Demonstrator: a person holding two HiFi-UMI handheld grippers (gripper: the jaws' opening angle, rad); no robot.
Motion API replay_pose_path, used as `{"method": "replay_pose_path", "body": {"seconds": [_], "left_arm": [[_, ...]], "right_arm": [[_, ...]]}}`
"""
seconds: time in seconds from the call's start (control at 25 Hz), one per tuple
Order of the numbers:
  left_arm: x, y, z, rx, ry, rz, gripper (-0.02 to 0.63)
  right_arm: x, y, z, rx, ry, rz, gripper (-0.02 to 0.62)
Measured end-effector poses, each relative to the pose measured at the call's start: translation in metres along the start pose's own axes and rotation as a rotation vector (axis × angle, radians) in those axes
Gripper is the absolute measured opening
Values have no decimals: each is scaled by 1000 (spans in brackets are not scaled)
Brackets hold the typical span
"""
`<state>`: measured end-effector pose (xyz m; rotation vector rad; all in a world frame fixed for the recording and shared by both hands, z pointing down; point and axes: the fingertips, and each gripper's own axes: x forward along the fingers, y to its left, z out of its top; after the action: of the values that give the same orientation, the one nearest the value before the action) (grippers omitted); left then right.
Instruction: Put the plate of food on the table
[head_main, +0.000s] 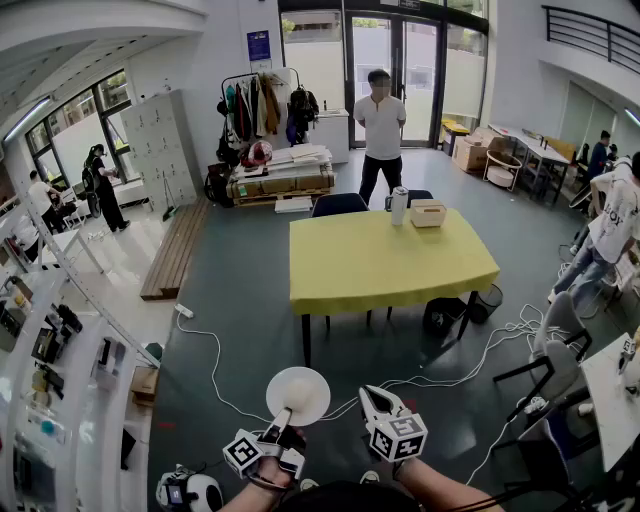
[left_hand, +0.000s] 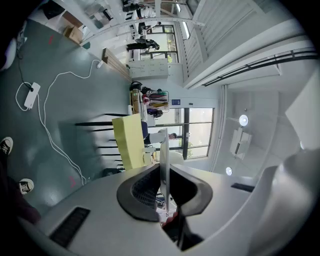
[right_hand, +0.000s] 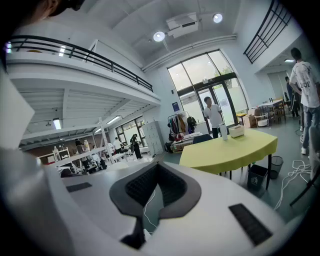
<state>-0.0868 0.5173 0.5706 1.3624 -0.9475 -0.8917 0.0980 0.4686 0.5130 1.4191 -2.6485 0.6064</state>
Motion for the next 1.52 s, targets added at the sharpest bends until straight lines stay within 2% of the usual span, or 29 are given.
{"method": "replay_pose_path", "body": {"seconds": [0.2, 0.6, 1.28, 1.52], "left_arm": [[18, -6, 10, 12, 8, -21, 34], [21, -6, 23, -2, 18, -25, 34], [10, 6, 65, -13, 62, -20, 34], [19, 11, 75, -27, 68, -15, 34]], "right_arm": [[16, -6, 12, -10, -22, -6, 12], [30, 6, 13, -4, -29, 2, 12], [57, 42, -4, -8, -9, -47, 12], [63, 41, -6, -11, 4, -62, 12]]}}
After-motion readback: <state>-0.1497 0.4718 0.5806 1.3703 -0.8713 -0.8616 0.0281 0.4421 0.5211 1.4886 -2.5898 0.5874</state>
